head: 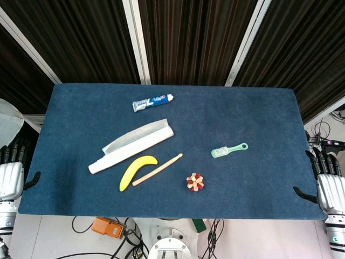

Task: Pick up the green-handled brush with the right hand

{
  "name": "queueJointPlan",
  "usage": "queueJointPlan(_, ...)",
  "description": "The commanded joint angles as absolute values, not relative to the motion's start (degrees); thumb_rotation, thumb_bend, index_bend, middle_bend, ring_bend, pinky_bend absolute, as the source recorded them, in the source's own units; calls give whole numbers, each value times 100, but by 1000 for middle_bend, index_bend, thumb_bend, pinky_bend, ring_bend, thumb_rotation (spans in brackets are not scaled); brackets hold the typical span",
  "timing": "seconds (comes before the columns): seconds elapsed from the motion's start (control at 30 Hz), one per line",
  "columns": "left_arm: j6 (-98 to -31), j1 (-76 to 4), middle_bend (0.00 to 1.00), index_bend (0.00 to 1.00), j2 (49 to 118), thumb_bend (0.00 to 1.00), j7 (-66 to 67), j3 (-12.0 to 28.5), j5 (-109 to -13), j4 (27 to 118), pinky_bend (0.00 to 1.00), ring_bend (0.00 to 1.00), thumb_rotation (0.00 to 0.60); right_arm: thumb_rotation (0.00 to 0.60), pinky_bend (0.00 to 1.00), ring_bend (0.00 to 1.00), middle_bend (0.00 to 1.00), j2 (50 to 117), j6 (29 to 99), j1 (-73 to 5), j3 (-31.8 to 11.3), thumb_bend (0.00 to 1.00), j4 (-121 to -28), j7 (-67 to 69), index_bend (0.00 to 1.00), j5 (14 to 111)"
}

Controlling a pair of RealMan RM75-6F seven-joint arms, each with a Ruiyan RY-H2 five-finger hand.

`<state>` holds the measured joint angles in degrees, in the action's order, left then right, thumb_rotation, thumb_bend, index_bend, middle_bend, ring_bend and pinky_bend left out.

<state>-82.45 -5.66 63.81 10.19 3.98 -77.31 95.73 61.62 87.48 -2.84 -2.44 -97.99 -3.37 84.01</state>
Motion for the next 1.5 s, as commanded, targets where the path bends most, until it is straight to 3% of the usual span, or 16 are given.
queueJointPlan(0.03,-8250,-554,0,0,6382,248,1014,399,-7710,9591,47,0,600,600,0,0,72,6178,8732,-277,-262,258,-9794,-366,128,8362)
queueJointPlan(0.43,-8251,-544,0,0,6383,248,966,419,-7681,9622,47,0,600,600,0,0,72,6193,8067,-652,-396,258,-9570,-236,144,8291)
queueJointPlan(0.7,-8244,-535,0,0,6374,248,890,440,-7647,9639,47,0,600,600,0,0,74,6294,6185,-2031,-760,263,-8806,670,214,8335)
queueJointPlan(0.97,-8215,-531,0,0,6352,248,797,481,-7557,9645,47,0,600,600,0,0,73,7062,4802,-3178,-708,409,-7403,1233,265,8616)
queueJointPlan(1.5,-8193,-521,0,0,6333,248,816,502,-7460,9669,47,0,600,600,0,0,74,8024,4261,-3876,-475,478,-6233,1385,393,8654)
